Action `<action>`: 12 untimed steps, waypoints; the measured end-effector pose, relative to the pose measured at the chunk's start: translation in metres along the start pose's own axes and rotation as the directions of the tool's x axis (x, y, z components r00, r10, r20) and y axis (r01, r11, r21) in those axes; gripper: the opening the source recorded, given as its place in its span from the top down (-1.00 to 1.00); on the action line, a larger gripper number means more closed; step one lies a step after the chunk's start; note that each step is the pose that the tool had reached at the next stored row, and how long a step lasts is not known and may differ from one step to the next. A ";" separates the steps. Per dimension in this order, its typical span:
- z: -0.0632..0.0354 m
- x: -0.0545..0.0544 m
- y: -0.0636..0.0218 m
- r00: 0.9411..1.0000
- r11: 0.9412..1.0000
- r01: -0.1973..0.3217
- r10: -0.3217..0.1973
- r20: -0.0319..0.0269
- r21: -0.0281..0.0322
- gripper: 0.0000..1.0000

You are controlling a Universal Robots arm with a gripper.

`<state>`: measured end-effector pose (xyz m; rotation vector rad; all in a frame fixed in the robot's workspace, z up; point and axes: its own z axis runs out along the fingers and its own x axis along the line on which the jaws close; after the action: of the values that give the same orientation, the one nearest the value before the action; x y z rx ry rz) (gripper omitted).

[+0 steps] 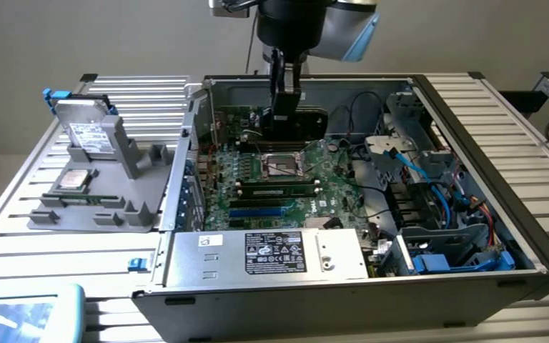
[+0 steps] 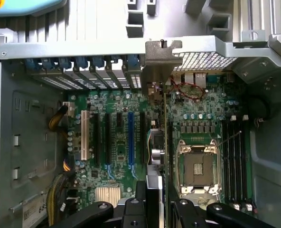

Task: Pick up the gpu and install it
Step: 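Insert the gpu into the slot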

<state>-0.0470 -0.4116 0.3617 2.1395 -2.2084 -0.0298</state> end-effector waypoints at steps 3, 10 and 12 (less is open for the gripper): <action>0.0053 0.000 0.0008 1.000 1.000 0.000 0.000 0.000 0.001 0.46; 0.0159 0.000 0.0014 1.000 1.000 0.000 0.000 0.000 0.002 0.46; 0.0195 0.000 0.0014 1.000 1.000 0.000 0.000 0.000 0.003 0.46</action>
<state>-0.0496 -0.4120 0.3424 2.1410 -2.2096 -0.0271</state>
